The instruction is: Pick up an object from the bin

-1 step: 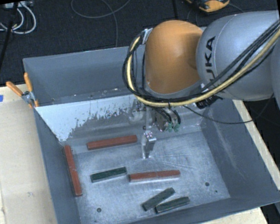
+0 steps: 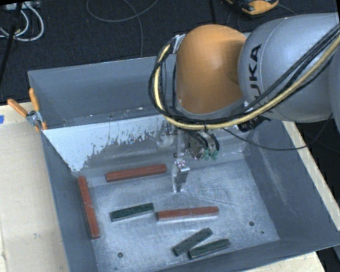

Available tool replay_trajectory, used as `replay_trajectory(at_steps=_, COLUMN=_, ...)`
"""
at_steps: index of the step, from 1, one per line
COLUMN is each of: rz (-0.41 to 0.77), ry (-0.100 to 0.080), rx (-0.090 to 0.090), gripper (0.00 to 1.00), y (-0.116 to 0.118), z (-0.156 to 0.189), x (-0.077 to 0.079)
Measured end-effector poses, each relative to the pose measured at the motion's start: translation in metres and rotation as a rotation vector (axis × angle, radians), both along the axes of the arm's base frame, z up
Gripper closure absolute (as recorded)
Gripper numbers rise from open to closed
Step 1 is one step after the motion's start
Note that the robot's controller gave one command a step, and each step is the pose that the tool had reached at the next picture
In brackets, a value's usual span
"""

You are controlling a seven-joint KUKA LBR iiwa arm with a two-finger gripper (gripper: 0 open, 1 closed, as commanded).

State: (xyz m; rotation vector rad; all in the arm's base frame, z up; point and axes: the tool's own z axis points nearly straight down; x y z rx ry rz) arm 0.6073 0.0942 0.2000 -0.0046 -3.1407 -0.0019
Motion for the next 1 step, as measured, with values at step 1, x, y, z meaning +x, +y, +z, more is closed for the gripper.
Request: replay_trajectory(at_steps=1, rz=0.067, ry=-0.005, rx=-0.001, gripper=0.0, y=0.016, z=-0.0416, x=-0.0245)
